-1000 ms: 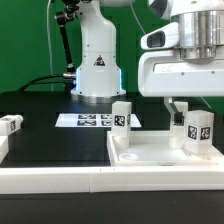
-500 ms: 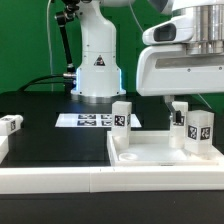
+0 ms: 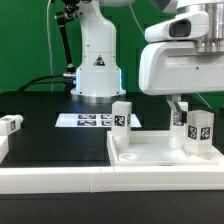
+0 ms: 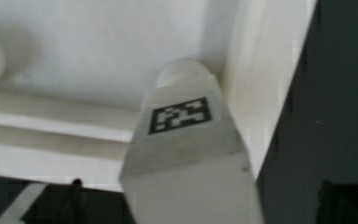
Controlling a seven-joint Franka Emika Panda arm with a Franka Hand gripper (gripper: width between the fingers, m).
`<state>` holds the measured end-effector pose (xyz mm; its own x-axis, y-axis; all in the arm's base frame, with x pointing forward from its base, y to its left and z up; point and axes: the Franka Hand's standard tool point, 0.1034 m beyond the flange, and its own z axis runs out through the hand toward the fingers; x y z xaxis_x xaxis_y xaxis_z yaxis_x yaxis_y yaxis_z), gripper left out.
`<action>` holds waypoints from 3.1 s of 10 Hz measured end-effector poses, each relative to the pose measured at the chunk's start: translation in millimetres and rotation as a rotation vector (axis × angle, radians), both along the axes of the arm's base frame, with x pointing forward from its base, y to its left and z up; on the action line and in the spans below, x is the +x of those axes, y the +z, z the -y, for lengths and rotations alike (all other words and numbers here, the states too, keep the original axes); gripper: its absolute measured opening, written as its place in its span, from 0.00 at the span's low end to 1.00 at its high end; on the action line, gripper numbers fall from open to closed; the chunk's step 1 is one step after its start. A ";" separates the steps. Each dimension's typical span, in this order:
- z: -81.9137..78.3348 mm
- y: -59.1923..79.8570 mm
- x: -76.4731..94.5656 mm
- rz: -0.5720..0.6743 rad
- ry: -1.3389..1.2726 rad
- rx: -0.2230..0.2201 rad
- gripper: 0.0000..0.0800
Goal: Assemble square table
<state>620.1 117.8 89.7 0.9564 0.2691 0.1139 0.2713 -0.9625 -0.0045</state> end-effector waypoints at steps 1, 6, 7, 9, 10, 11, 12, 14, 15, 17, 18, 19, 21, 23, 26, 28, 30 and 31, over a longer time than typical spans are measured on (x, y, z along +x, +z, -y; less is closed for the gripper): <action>-0.7 0.0 -0.1 0.000 0.000 0.000 0.64; -0.3 0.0 0.0 -0.001 -0.024 0.004 0.36; -0.5 0.0 -0.1 -0.004 -0.098 0.014 0.36; 1.6 -0.2 -2.9 0.008 -0.413 0.070 0.36; 1.4 -0.1 -4.2 0.010 -0.516 0.084 0.36; 0.7 -0.2 -5.0 0.003 -0.621 0.092 0.36; 1.3 -0.4 -5.6 -0.003 -0.764 0.108 0.36; 2.0 -1.0 -5.9 -0.013 -0.942 0.132 0.36; 2.0 -1.1 -5.3 -0.015 -1.040 0.146 0.36; -3.5 -0.5 -5.7 -0.019 -1.221 0.165 0.36; -3.4 -0.4 -5.7 -0.020 -1.266 0.170 0.36; -3.2 -0.5 -5.6 -0.025 -1.306 0.179 0.36; -1.9 -0.6 -3.6 -0.023 -1.366 0.204 0.36; -1.6 -0.7 -3.2 -0.028 -1.414 0.218 0.36; -2.9 -0.8 -4.4 -0.034 -1.282 0.191 0.64; -6.7 -0.7 -4.9 -0.021 -1.060 0.158 0.78; -6.8 -1.1 -3.5 -0.006 -0.843 0.128 0.81; -4.8 -2.6 -3.4 -0.002 -0.732 0.112 0.81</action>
Offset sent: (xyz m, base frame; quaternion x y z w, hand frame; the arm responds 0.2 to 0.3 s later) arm 0.0000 0.0000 0.0000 0.0000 0.0000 0.0000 1.0000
